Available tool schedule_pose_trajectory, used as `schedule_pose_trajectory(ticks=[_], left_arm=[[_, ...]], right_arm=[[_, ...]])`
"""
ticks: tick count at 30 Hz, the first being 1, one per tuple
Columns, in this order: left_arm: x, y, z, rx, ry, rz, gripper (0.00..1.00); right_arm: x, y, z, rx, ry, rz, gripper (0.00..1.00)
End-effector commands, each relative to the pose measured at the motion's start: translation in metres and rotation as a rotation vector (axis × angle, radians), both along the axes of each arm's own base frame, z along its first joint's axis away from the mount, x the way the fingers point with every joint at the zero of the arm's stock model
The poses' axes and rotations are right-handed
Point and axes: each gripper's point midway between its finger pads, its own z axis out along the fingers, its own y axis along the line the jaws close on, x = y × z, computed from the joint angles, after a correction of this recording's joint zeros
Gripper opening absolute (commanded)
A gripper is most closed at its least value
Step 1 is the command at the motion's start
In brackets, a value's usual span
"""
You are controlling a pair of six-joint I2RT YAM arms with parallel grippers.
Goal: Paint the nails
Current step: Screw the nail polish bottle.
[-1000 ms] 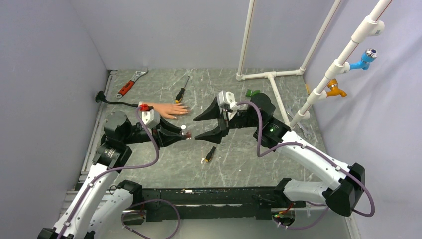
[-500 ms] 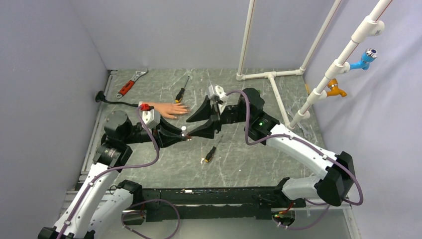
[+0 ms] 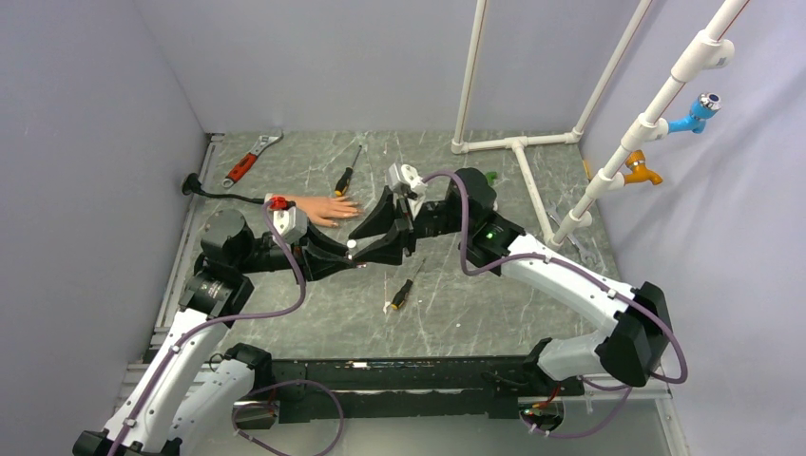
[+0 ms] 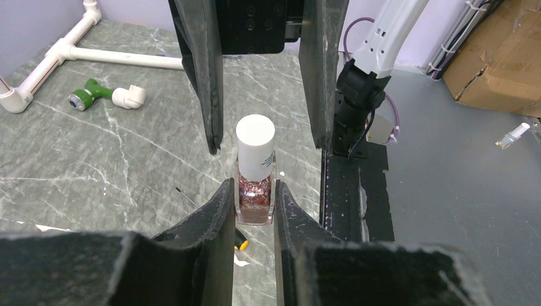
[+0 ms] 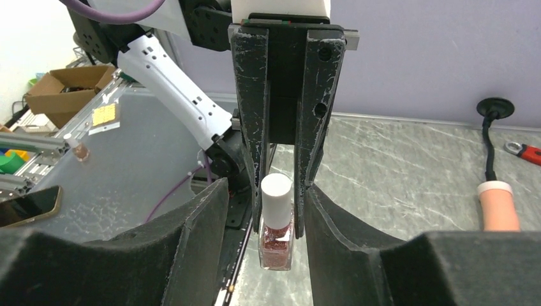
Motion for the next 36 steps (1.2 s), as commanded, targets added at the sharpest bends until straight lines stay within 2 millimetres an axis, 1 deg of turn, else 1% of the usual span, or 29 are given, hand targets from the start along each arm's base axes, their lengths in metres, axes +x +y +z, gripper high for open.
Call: schedule_pose_trajectory(ticks=[1,7,12,18,23,28,31,36], left_arm=[[0.001,0.000,0.013,-0.020,-0.065,0.000,0.00],[0.001,0.001,0.013,-0.020,-0.064,0.005,0.00],[0.001,0.001,0.014,-0.024,-0.067,0.009,0.00],[0.003,0.001,0.015,-0.026,-0.068,0.021,0.00],[0.007,0.002,0.015,-0.025,-0.065,0.051,0.00],[0.018,0.005,0.012,-0.016,-0.039,0.116,0.00],[0.023,0.007,0.012,-0.016,-0.037,0.151,0.00],[0.036,0.014,0.012,-0.012,-0.028,0.256,0.00]], right_arm=[[-0.007,0.006,0.021,0.050,-0.058,0.033,0.48],[-0.010,0.010,0.017,0.037,-0.062,0.042,0.47],[-0.010,0.010,0.012,0.027,-0.053,0.037,0.33],[-0.007,0.010,0.007,0.011,-0.052,0.018,0.24],[-0.006,0.012,0.003,0.000,-0.062,-0.009,0.19],[-0.001,0.018,-0.005,-0.021,-0.088,-0.102,0.17],[0.008,0.022,-0.007,-0.010,-0.118,-0.196,0.16],[0.026,0.022,-0.008,0.024,-0.094,-0.367,0.14]])
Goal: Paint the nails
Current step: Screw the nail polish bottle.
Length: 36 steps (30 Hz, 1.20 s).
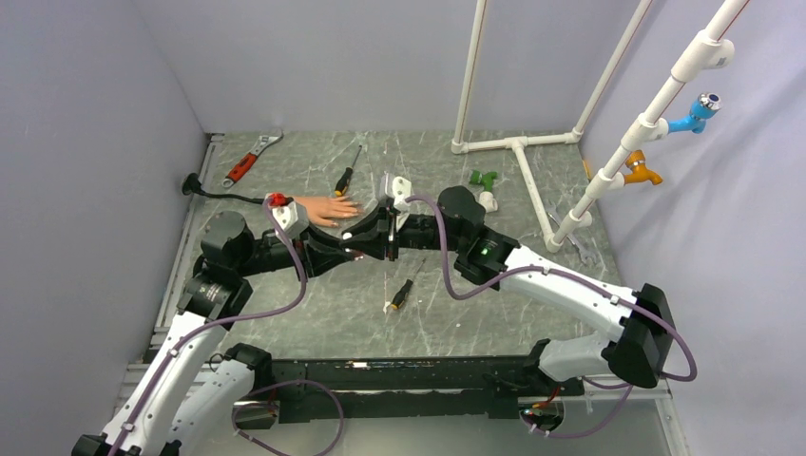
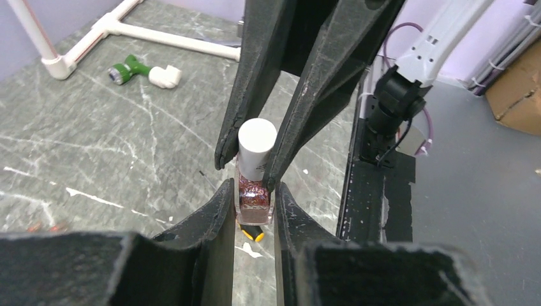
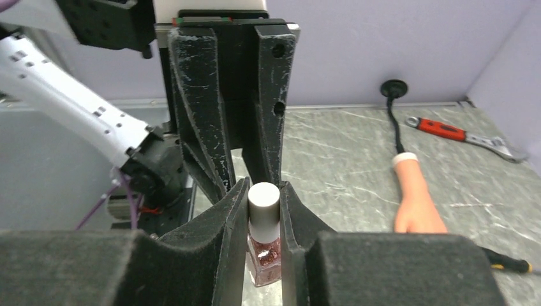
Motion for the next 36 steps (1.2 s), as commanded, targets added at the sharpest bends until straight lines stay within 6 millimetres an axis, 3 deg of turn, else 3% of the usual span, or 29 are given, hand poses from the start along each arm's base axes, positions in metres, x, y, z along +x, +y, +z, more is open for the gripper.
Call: schedule_pose_trajectory(ticks=[1,10,25,33,36], left_arm=[[0.021,0.009,0.017,-0.021,-0.063,0.140,0.00],[0.029,0.017,0.020,-0.031,-0.071,0.218,0.00],[0.039,0.027,0.020,-0.025,-0.073,0.305,0.00],[0.042,0.030,0.020,-0.015,-0.086,0.330,0.00],[0.042,0.031,0.020,-0.010,-0.091,0.333,0.00]], right_arm=[[0.008,0.000,0.006,0.058,0.006,-0.136,0.13],[0.021,-0.009,0.016,0.197,0.067,-0.315,0.11],[0.009,0.002,0.020,0.206,-0.022,-0.453,0.11],[0.001,0.012,0.019,0.157,-0.061,-0.479,0.33],[0.001,0.009,0.026,0.168,-0.038,-0.495,0.50]])
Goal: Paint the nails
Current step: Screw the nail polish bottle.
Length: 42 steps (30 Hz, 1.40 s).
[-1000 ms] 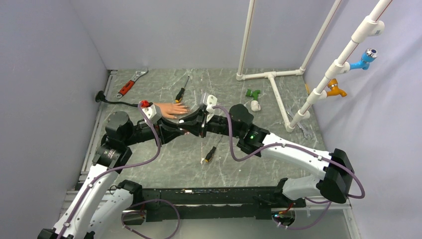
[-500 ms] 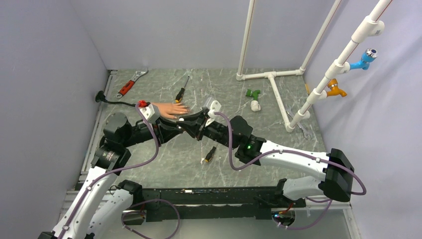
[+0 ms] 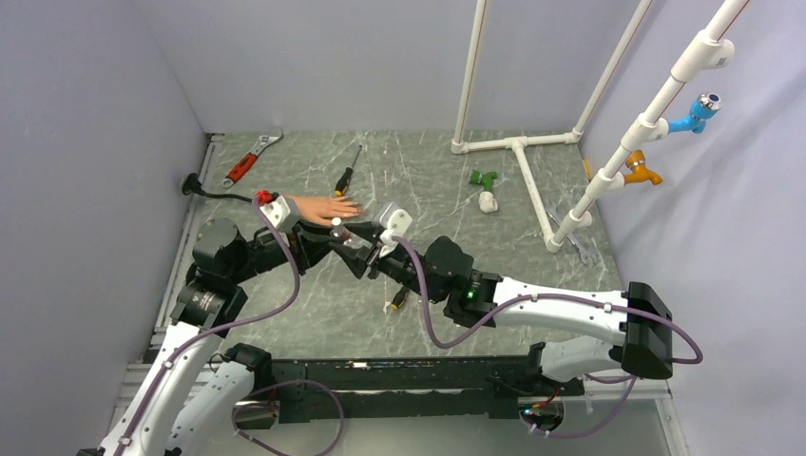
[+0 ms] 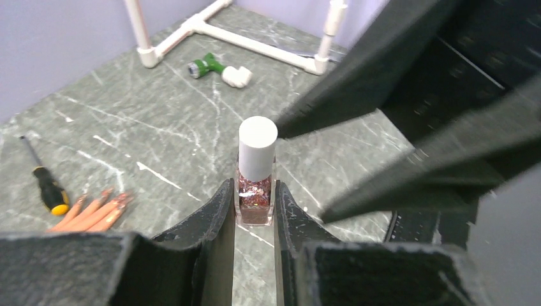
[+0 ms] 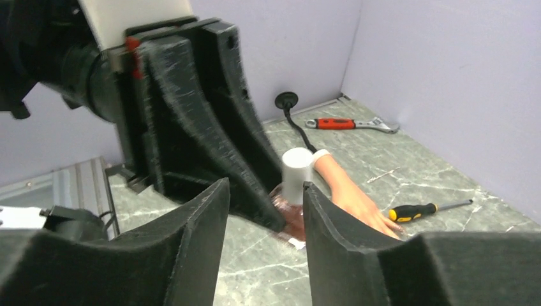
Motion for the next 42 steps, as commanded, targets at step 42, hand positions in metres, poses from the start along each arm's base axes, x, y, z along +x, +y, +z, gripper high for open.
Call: schedule_pose_trajectory(ticks=[42], left_arm=[[-0.051,-0.033,0.010,-0.001,-0.057,-0.422,0.00]], right_arm=[[-0.040,-0.036,0.026,-0.105,-0.010,0.693,0.55]])
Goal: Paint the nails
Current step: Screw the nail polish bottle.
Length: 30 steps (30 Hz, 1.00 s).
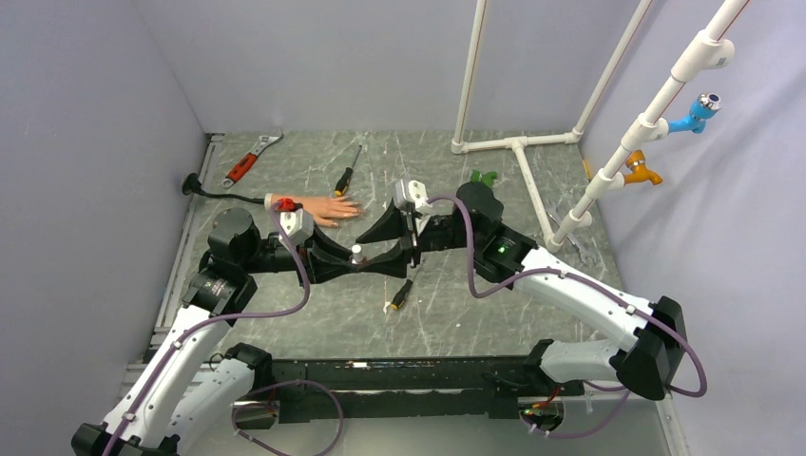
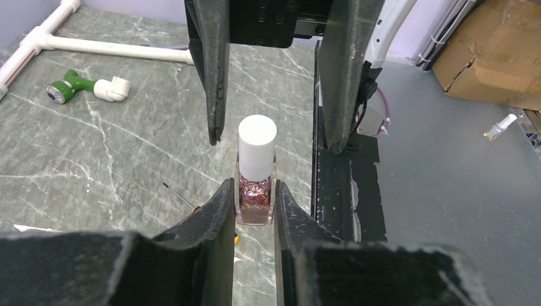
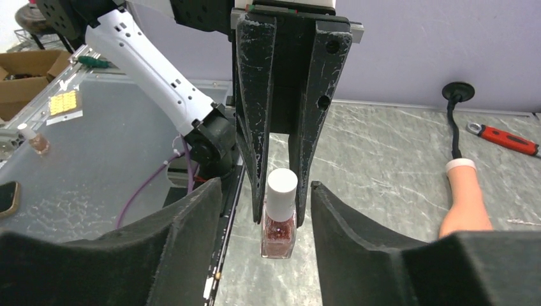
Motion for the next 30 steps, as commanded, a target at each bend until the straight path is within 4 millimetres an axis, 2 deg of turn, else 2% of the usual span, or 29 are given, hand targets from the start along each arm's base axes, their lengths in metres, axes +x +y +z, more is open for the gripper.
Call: schedule_pose_trajectory(ticks=[1,9,25,30], left_arm=[[-0.004,-0.001,0.017,-0.014,-0.065,-0.018,0.00],[0.000,0.000,0.017,-0.012,-0.073,0.011,0.00],[0.010,0.003,0.017,-0.006,-0.073,0.076,0.00],[0.023,0.008,0.015,0.008,-0.065,0.175,0.00]], right_arm=[[-0.003,0.004,0.031,0.075,-0.039,0.042,0.53],[0.002,0.008,0.024,0.048,-0.027,0.041,0.34],[0.010,0.008,0.008,0.008,-0.007,-0.015,0.08],[0.024,0.014,0.003,-0.012,-0.022,-0.143,0.00]])
